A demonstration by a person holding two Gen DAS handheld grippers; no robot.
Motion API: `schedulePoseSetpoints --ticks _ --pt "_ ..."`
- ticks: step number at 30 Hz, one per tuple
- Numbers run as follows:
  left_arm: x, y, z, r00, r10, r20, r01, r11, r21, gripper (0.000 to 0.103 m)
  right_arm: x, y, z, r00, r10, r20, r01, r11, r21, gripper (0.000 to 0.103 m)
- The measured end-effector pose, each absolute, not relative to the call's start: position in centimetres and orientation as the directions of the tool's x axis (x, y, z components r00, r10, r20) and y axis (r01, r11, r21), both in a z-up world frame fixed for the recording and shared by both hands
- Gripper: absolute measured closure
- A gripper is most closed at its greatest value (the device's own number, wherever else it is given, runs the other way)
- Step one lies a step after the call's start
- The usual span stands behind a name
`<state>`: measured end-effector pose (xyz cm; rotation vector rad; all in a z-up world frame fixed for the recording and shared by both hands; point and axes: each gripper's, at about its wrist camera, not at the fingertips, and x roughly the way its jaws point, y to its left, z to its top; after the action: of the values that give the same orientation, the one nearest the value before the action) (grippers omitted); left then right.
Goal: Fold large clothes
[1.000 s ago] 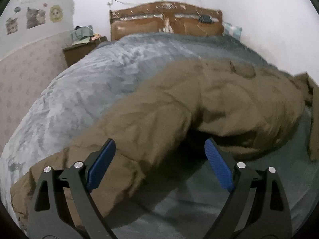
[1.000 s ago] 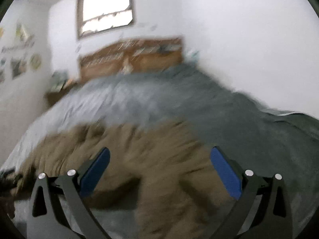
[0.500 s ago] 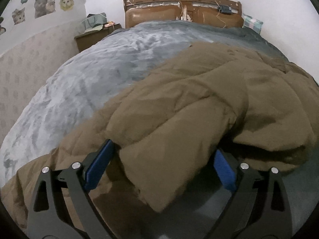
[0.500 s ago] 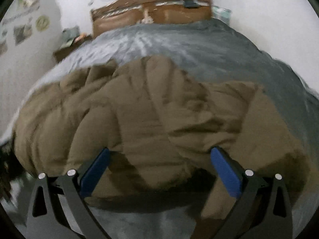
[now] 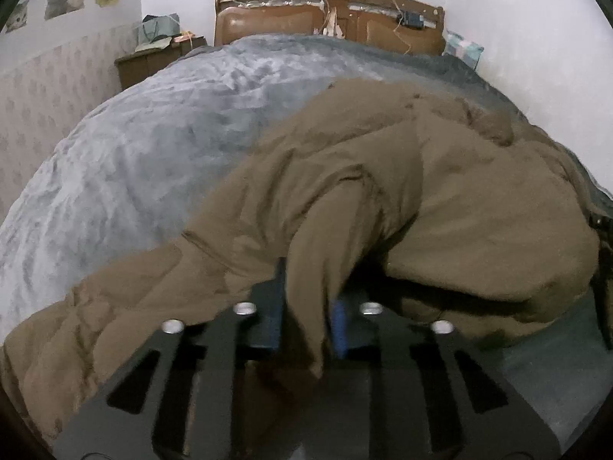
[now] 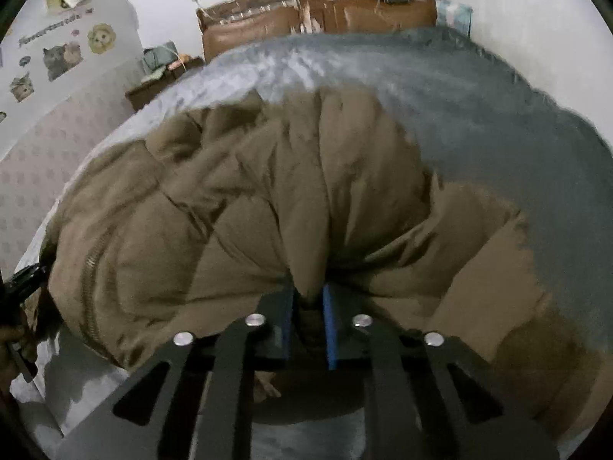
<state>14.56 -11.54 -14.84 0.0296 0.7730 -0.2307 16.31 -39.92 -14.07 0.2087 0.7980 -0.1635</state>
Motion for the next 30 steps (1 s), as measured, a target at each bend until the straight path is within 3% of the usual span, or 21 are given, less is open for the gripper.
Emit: schedulePoseSetpoints --ticks 7,16,26,30 --pt "13.3 -10.3 -11.8 0.755 -0.198 -0.625 0.198 0.978 -0.071 0.099 14.9 -38.5 -7.3 0.781 -0.128 -0.611 0.218 0.973 0.076 0.101" --pt "10.7 -9.8 -2.9 0.863 -0.211 -0.460 0.197 0.977 -0.079 0.100 12.0 -37.7 0.3 0.875 -0.169 -0.453 0.227 0.971 0.075 0.103" --pt "1.9 -9.2 11.1 0.969 -0.217 -0.122 0.212 0.976 -0.049 0.100 3.9 -35.1 12.5 0.967 -0.223 -0.126 0.234 0.969 0.078 0.103" --pt "0.3 -9.0 13.8 0.972 -0.224 -0.068 0.221 0.974 -0.040 0.099 -0.3 -35.1 17.2 0.946 -0.322 0.037 0.319 0.945 0.076 0.103"
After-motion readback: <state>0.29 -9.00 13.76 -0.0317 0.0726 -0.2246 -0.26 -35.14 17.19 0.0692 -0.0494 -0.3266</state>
